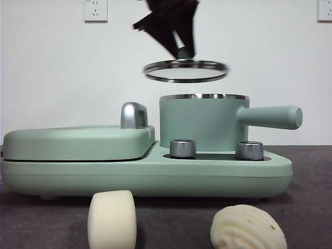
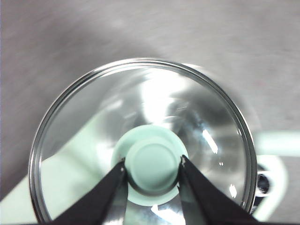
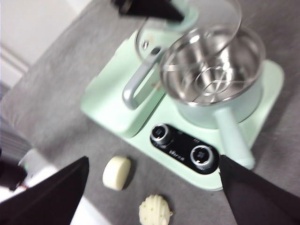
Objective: Put the buns in a small steamer
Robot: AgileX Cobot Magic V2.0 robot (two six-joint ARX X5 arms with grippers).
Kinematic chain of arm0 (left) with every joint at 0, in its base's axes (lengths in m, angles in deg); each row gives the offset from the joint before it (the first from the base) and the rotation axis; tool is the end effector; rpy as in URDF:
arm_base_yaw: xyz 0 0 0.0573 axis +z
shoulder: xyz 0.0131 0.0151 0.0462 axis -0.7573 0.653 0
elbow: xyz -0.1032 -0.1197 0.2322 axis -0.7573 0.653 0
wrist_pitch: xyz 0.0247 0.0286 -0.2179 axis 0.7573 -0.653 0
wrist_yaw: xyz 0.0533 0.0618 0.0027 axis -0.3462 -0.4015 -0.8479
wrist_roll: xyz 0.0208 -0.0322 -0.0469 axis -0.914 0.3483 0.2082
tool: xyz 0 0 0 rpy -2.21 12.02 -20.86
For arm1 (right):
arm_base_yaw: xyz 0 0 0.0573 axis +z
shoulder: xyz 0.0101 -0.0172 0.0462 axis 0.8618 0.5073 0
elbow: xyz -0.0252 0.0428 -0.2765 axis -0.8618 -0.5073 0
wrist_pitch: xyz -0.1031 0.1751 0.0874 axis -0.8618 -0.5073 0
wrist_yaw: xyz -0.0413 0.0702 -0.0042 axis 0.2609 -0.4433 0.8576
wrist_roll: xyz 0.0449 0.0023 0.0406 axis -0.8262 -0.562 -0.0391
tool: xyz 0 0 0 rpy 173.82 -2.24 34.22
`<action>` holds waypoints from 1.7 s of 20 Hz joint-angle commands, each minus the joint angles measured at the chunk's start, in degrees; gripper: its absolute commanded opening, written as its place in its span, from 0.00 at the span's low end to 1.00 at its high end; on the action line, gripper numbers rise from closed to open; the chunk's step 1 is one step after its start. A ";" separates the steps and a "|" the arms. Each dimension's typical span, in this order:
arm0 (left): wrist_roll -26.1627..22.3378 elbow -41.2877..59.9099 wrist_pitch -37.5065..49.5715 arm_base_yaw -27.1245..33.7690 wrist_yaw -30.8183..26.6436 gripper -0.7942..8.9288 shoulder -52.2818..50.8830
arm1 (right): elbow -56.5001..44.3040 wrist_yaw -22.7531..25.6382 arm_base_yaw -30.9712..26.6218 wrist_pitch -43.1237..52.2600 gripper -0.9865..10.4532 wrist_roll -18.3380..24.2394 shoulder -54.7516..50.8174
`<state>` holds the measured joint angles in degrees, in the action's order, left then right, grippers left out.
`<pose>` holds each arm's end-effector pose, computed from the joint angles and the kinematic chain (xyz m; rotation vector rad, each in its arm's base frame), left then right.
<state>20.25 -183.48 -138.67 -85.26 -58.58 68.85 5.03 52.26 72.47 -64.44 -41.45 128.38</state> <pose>0.3377 -0.2529 0.3708 0.3538 0.9273 -0.7738 0.0902 0.0433 0.3725 0.1928 0.7133 0.7511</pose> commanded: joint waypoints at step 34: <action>-0.02 -2.62 -0.74 24.04 0.52 0.10 -7.02 | 8.20 23.93 46.12 13.46 0.20 -18.47 54.75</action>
<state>20.23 -183.68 -140.51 -61.24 -58.38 62.44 11.61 76.32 117.99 -51.66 -59.96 182.30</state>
